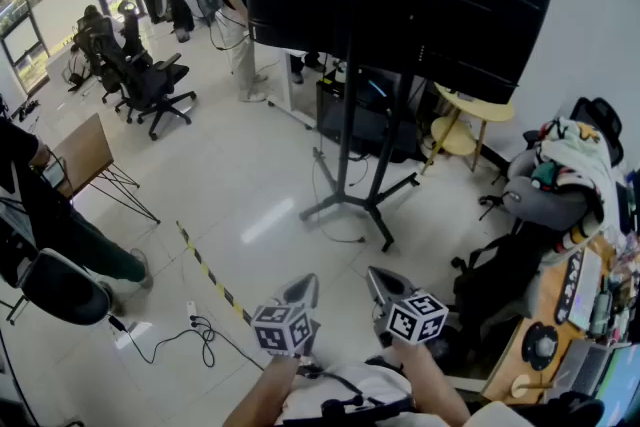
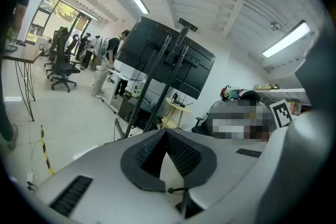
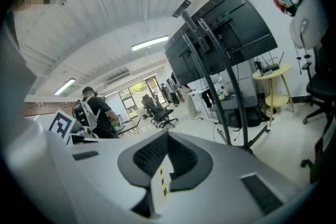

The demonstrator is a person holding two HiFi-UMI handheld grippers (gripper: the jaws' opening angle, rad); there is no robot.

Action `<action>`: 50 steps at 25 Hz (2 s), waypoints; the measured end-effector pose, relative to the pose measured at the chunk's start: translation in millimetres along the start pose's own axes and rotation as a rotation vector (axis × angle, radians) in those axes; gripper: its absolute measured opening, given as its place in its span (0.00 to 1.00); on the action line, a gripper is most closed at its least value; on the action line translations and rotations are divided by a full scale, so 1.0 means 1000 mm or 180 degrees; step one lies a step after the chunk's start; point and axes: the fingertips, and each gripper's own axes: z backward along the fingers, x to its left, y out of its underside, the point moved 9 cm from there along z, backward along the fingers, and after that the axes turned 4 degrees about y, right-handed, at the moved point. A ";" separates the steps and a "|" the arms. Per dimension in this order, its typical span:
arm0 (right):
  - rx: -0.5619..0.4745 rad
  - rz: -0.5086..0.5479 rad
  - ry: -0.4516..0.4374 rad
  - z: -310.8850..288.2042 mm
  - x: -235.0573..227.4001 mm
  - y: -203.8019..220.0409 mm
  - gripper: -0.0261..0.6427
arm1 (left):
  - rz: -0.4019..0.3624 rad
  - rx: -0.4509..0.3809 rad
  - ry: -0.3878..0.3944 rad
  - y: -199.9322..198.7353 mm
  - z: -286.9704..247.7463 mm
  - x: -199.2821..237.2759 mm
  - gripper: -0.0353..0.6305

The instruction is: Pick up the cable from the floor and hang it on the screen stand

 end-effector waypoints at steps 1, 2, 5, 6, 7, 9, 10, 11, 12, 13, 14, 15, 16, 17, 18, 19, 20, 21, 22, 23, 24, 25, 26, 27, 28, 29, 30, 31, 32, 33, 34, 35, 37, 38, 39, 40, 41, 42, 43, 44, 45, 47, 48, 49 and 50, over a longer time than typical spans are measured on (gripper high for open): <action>0.0014 0.0020 -0.0048 -0.006 0.005 0.001 0.04 | -0.0003 0.0008 0.0004 -0.002 0.000 0.005 0.05; 0.0021 0.0041 -0.0086 -0.012 0.011 0.003 0.04 | -0.0007 0.0016 0.0008 -0.003 0.001 0.011 0.05; -0.0010 0.0104 -0.0108 -0.022 0.028 0.009 0.04 | -0.0016 0.0052 0.0018 -0.006 0.006 0.027 0.05; -0.0025 0.0107 -0.0117 -0.024 0.033 0.011 0.04 | -0.0012 0.0063 0.0018 -0.006 0.007 0.033 0.05; -0.0031 0.0089 -0.0138 -0.026 0.036 0.014 0.04 | 0.0002 0.0069 0.0016 -0.007 0.008 0.038 0.05; -0.0006 -0.0004 -0.0176 -0.030 0.037 0.018 0.04 | 0.0052 0.0078 0.0007 -0.006 0.007 0.048 0.05; 0.0008 -0.0060 -0.0174 -0.032 0.035 0.019 0.05 | 0.0073 0.0083 0.0005 -0.005 0.005 0.051 0.05; 0.0013 -0.0108 -0.0156 -0.034 0.030 0.019 0.05 | 0.0086 0.0088 0.0005 -0.005 0.002 0.054 0.05; 0.0015 -0.0138 -0.0123 -0.036 0.024 0.019 0.05 | 0.0094 0.0094 0.0007 -0.005 -0.003 0.056 0.05; 0.0023 -0.0146 -0.0080 -0.038 0.017 0.018 0.05 | 0.0102 0.0103 0.0007 -0.005 -0.010 0.058 0.05; 0.0044 -0.0135 -0.0036 -0.042 0.010 0.017 0.05 | 0.0112 0.0115 0.0007 -0.006 -0.017 0.060 0.05; 0.0072 -0.0118 -0.0004 -0.046 0.003 0.015 0.05 | 0.0121 0.0130 0.0006 -0.006 -0.025 0.061 0.05; 0.0096 -0.0106 0.0009 -0.052 -0.004 0.013 0.05 | 0.0125 0.0145 0.0002 -0.007 -0.033 0.062 0.05; 0.0102 -0.0103 0.0007 -0.059 -0.011 0.010 0.05 | 0.0121 0.0159 -0.0006 -0.008 -0.043 0.065 0.05; 0.0093 -0.0111 0.0006 -0.068 -0.018 0.006 0.05 | 0.0109 0.0170 -0.0020 -0.010 -0.052 0.067 0.05; 0.0073 -0.0131 0.0019 -0.077 -0.027 0.002 0.05 | 0.0095 0.0177 -0.0040 -0.015 -0.062 0.071 0.05; 0.0051 -0.0161 0.0045 -0.088 -0.037 -0.003 0.05 | 0.0083 0.0177 -0.0062 -0.021 -0.072 0.075 0.05; 0.0025 -0.0197 0.0069 -0.099 -0.048 -0.011 0.05 | 0.0071 0.0166 -0.0085 -0.028 -0.082 0.079 0.05; -0.0008 -0.0237 0.0078 -0.109 -0.058 -0.021 0.05 | 0.0058 0.0147 -0.0109 -0.037 -0.092 0.082 0.05; -0.0046 -0.0273 0.0070 -0.118 -0.066 -0.034 0.05 | 0.0043 0.0126 -0.0133 -0.046 -0.103 0.086 0.05; -0.0076 -0.0296 0.0059 -0.127 -0.075 -0.046 0.05 | 0.0027 0.0107 -0.0156 -0.055 -0.113 0.088 0.05; -0.0092 -0.0300 0.0061 -0.136 -0.083 -0.056 0.05 | 0.0012 0.0094 -0.0174 -0.063 -0.123 0.090 0.05; -0.0092 -0.0289 0.0084 -0.144 -0.092 -0.064 0.05 | -0.0001 0.0088 -0.0188 -0.070 -0.132 0.092 0.05; -0.0082 -0.0275 0.0115 -0.152 -0.100 -0.069 0.05 | -0.0012 0.0090 -0.0198 -0.077 -0.142 0.093 0.05; -0.0071 -0.0273 0.0135 -0.160 -0.108 -0.074 0.05 | -0.0017 0.0099 -0.0205 -0.083 -0.151 0.094 0.05; -0.0060 -0.0287 0.0137 -0.168 -0.115 -0.079 0.05 | -0.0019 0.0112 -0.0209 -0.088 -0.161 0.095 0.05; -0.0050 -0.0317 0.0127 -0.175 -0.122 -0.085 0.05 | -0.0020 0.0124 -0.0211 -0.092 -0.170 0.095 0.05; -0.0043 -0.0346 0.0116 -0.182 -0.129 -0.091 0.05 | -0.0027 0.0132 -0.0215 -0.097 -0.180 0.096 0.05; -0.0038 -0.0358 0.0113 -0.188 -0.135 -0.098 0.05 | -0.0037 0.0135 -0.0222 -0.102 -0.189 0.098 0.05; -0.0036 -0.0351 0.0111 -0.193 -0.139 -0.106 0.05 | -0.0047 0.0136 -0.0232 -0.107 -0.198 0.100 0.05; -0.0037 -0.0339 0.0101 -0.198 -0.144 -0.112 0.05 | -0.0053 0.0134 -0.0243 -0.111 -0.207 0.103 0.05; -0.0038 -0.0333 0.0083 -0.203 -0.151 -0.115 0.05 | -0.0051 0.0131 -0.0252 -0.114 -0.217 0.106 0.05; -0.0029 -0.0326 0.0050 -0.211 -0.168 -0.117 0.05 | -0.0034 0.0120 -0.0262 -0.120 -0.236 0.110 0.05; -0.0017 -0.0320 0.0051 -0.215 -0.176 -0.120 0.05 | -0.0027 0.0115 -0.0262 -0.123 -0.247 0.111 0.05; -0.0003 -0.0313 0.0061 -0.218 -0.184 -0.125 0.05 | -0.0025 0.0113 -0.0263 -0.125 -0.257 0.113 0.05; 0.0011 -0.0310 0.0068 -0.221 -0.191 -0.130 0.05 | -0.0024 0.0111 -0.0265 -0.128 -0.267 0.113 0.05; 0.0026 -0.0311 0.0067 -0.225 -0.198 -0.134 0.05 | -0.0024 0.0106 -0.0268 -0.132 -0.276 0.114 0.05; 0.0041 -0.0313 0.0060 -0.230 -0.205 -0.137 0.05 | -0.0024 0.0101 -0.0272 -0.135 -0.285 0.115 0.05; 0.0057 -0.0313 0.0052 -0.235 -0.211 -0.139 0.05 | -0.0023 0.0099 -0.0277 -0.137 -0.293 0.116 0.05; 0.0073 -0.0315 0.0041 -0.240 -0.217 -0.141 0.05 | -0.0021 0.0103 -0.0282 -0.139 -0.300 0.117 0.05; 0.0093 -0.0322 0.0025 -0.245 -0.221 -0.142 0.05 | -0.0018 0.0111 -0.0284 -0.141 -0.306 0.119 0.05; 0.0159 -0.0330 -0.0021 -0.256 -0.223 -0.144 0.05 | -0.0007 0.0131 -0.0286 -0.144 -0.316 0.125 0.05; 0.0198 -0.0319 -0.0047 -0.262 -0.223 -0.144 0.05 | -0.0001 0.0137 -0.0291 -0.145 -0.321 0.130 0.05; 0.0231 -0.0302 -0.0074 -0.269 -0.223 -0.144 0.05 | 0.0002 0.0138 -0.0300 -0.147 -0.327 0.136 0.05; 0.0263 -0.0292 -0.0098 -0.277 -0.224 -0.145 0.05 | 0.0000 0.0135 -0.0316 -0.151 -0.334 0.143 0.05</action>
